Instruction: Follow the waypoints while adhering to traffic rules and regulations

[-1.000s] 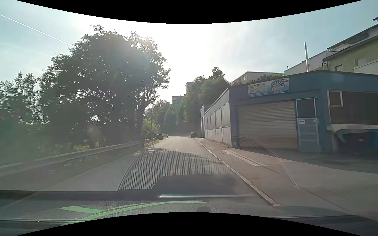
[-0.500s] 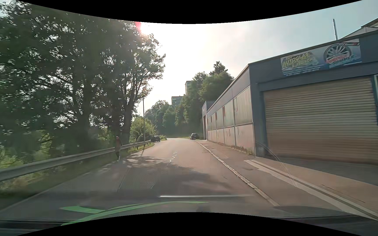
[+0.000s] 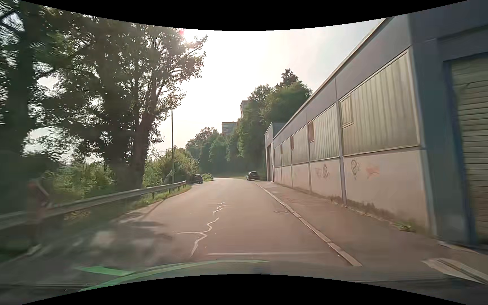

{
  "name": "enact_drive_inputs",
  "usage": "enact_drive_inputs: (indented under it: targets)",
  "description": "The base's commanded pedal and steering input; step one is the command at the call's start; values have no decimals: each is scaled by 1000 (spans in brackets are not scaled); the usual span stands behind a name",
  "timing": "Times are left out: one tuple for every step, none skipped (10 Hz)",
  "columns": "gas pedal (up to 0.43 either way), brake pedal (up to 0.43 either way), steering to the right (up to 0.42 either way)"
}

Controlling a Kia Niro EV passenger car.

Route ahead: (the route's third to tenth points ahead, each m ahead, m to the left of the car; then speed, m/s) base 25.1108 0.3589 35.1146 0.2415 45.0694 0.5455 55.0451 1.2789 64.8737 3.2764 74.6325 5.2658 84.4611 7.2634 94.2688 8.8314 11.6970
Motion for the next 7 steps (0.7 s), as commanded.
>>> enact_drive_inputs:
  targets:
    - [110,0,-8]
    - [110,0,-8]
    - [110,0,-9]
    - [118,0,-9]
    - [118,0,-9]
    - [118,0,-9]
    - [118,0,-9]
